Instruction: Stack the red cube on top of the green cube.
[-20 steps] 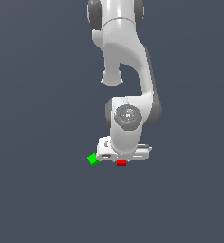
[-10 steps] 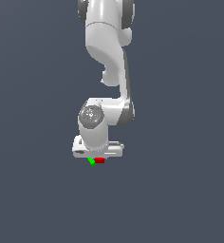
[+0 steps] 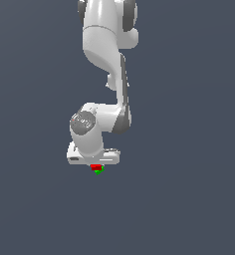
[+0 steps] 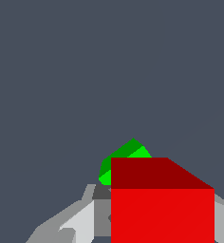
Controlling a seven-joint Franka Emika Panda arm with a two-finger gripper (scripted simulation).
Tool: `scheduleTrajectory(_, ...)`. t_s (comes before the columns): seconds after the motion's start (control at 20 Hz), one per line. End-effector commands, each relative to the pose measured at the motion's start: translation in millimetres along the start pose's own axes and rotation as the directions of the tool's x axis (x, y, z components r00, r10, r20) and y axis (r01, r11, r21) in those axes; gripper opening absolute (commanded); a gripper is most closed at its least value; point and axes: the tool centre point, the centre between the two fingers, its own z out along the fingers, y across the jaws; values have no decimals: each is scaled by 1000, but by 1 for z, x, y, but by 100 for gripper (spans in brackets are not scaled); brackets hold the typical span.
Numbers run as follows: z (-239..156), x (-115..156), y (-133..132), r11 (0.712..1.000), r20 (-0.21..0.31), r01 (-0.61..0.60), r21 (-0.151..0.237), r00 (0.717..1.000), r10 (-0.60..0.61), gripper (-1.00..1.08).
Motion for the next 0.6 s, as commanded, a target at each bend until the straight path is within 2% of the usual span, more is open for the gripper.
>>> scheduleTrajectory(0.0, 0, 1, -2, 1000, 0, 1, 0, 1000, -1, -100)
scheduleTrajectory(0.05, 0, 1, -2, 1000, 0, 1, 0, 1000, -1, -100)
scheduleTrajectory(0.1, 0, 1, -2, 1000, 0, 1, 0, 1000, -1, 100)
scheduleTrajectory(0.55, 0, 1, -2, 1000, 0, 1, 0, 1000, -1, 100)
